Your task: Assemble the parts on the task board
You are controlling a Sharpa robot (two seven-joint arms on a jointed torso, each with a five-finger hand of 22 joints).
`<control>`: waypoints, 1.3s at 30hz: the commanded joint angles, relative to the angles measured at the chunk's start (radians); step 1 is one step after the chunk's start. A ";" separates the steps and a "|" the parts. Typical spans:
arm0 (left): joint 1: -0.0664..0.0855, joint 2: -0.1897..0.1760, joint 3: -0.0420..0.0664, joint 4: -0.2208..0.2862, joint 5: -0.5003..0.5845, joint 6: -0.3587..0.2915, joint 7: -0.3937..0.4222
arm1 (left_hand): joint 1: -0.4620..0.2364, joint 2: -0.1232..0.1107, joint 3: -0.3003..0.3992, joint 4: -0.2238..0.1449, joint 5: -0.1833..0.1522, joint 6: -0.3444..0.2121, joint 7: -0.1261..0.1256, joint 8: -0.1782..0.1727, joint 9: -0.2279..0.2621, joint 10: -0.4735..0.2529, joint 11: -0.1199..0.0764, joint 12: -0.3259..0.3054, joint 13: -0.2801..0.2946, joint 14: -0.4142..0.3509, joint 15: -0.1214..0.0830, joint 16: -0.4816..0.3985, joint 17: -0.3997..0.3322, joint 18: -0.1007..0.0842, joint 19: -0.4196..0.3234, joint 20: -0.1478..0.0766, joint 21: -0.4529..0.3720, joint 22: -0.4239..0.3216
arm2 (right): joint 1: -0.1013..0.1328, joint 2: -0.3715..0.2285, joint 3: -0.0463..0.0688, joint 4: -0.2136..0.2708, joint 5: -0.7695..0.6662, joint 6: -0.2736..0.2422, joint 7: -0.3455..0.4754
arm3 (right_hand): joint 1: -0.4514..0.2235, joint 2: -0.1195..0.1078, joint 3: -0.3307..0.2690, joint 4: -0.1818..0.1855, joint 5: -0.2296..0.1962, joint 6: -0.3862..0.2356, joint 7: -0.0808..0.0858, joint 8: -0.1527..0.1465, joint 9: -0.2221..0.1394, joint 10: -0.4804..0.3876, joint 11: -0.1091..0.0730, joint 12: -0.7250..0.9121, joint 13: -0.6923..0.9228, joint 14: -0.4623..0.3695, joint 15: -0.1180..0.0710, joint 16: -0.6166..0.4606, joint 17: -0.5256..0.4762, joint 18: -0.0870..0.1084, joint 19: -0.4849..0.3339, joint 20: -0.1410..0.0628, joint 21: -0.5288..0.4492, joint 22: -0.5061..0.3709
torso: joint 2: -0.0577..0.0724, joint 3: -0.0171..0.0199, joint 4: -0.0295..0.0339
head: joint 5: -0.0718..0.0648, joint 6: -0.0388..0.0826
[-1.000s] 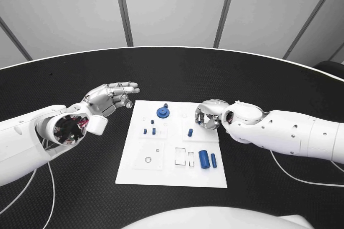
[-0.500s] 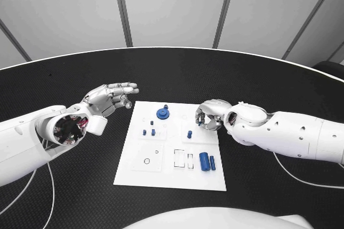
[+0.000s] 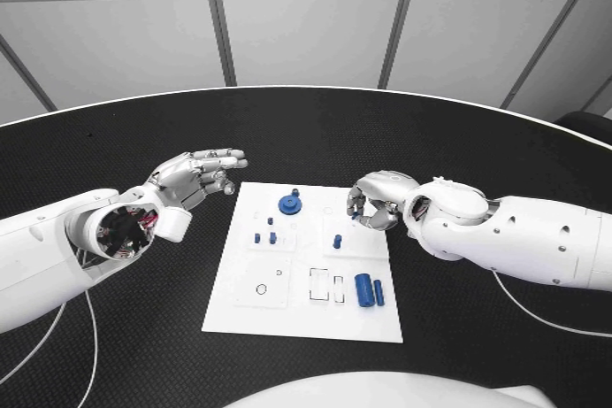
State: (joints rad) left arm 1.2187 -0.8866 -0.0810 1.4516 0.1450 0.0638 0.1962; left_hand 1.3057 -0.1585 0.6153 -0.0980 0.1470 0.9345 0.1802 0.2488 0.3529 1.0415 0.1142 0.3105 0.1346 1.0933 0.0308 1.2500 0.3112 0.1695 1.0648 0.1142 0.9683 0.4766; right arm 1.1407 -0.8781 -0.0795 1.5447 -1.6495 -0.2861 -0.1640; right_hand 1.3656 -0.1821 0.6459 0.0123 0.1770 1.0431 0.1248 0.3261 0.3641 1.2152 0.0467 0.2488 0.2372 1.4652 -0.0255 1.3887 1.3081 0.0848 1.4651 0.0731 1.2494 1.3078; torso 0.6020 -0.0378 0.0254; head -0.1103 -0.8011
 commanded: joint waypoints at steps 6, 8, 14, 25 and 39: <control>0.000 0.016 0.000 -0.020 0.000 0.005 0.001 | 0.010 0.001 -0.005 0.000 0.004 -0.005 0.004 -0.001 -0.002 -0.006 0.001 0.005 -0.001 -0.009 0.002 -0.004 -0.001 0.016 -0.005 0.002 -0.005 -0.001 | 0.024 -0.001 0.006 0.114 0.000 -0.008 -0.001 | -0.007 0.005 0.001 -0.009 -0.004 0.006 -0.002 0.002 0.002 0.010 0.000 -0.007 -0.001 0.056 -0.007 -0.003 -0.001 -0.021 0.029 -0.008 0.016 0.064 | -0.006 -0.0040 -0.0042 | 0.008 0.006; 0.000 0.023 0.000 -0.029 0.000 0.007 0.001 | 0.011 0.002 -0.006 0.000 0.005 -0.006 0.005 -0.001 -0.002 -0.007 0.002 0.006 -0.001 -0.010 0.002 -0.005 -0.001 0.016 -0.005 0.002 -0.006 -0.002 | 0.027 0.018 0.006 0.130 0.000 -0.005 0.003 | -0.008 0.005 0.001 -0.009 -0.003 0.006 -0.002 0.002 0.002 0.010 0.000 -0.007 -0.001 0.057 -0.007 -0.002 0.000 -0.021 0.029 -0.008 0.016 0.064 | -0.007 -0.0058 -0.0053 | 0.015 0.007; 0.000 0.048 0.000 -0.055 0.000 0.015 0.000 | 0.012 0.002 -0.007 0.000 0.005 -0.006 0.005 -0.001 -0.002 -0.007 0.002 0.006 -0.001 -0.010 0.002 -0.005 -0.002 0.016 -0.005 0.003 -0.006 -0.002 | 0.027 0.111 0.005 0.107 0.000 0.018 0.026 | -0.008 0.007 0.003 -0.010 -0.002 0.005 -0.002 0.002 0.003 0.011 0.000 -0.009 -0.001 0.056 -0.008 -0.004 -0.003 -0.022 0.029 -0.008 0.018 0.066 | -0.009 -0.0089 -0.0038 | 0.049 0.005; 0.000 0.082 0.000 -0.080 0.000 0.020 -0.002 | 0.012 0.003 -0.007 0.001 0.005 -0.008 0.005 -0.002 -0.003 -0.007 0.002 0.007 -0.001 -0.010 0.003 -0.005 -0.002 0.016 -0.005 0.003 -0.006 -0.002 | -0.013 0.245 -0.006 0.023 0.000 0.067 0.063 | -0.011 0.011 0.008 -0.014 0.002 0.001 -0.001 -0.001 0.004 0.010 0.001 -0.015 -0.003 0.055 -0.007 -0.007 -0.009 -0.022 0.030 -0.008 0.023 0.070 | -0.006 -0.0096 -0.0035 | 0.117 -0.005; 0.000 0.098 0.000 -0.089 0.000 0.025 -0.006 | 0.012 0.003 -0.008 0.001 0.005 -0.009 0.006 -0.002 -0.003 -0.007 0.003 0.007 -0.002 -0.011 0.003 -0.005 -0.002 0.016 -0.006 0.003 -0.007 -0.003 | -0.051 0.320 -0.017 -0.048 0.000 0.085 0.068 | -0.012 0.014 0.010 -0.016 0.004 -0.002 0.000 -0.002 0.004 0.010 0.002 -0.018 -0.003 0.055 -0.007 -0.007 -0.009 -0.022 0.029 -0.008 0.024 0.072 | -0.004 -0.0082 -0.0029 | 0.168 -0.030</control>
State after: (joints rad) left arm 1.2189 -0.7888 -0.0806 1.3626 0.1445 0.0890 0.1907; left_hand 1.3099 -0.1544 0.6126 -0.0952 0.1469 0.9309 0.1837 0.2488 0.3506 1.0415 0.1142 0.3141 0.1339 1.0897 0.0344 1.2500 0.3106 0.1691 1.0649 0.1142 0.9644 0.4747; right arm 1.0913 -0.5607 -0.0966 1.4984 -1.6495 -0.2008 -0.0953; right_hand 1.3560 -0.1726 0.6558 0.0025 0.1768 1.0411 0.1228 0.3235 0.3669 1.2223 0.0467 0.2360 0.2355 1.4652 -0.0254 1.3841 1.2991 0.0738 1.4651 0.0732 1.2671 1.3075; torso 0.5970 -0.0467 0.0216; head 0.0526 -0.8265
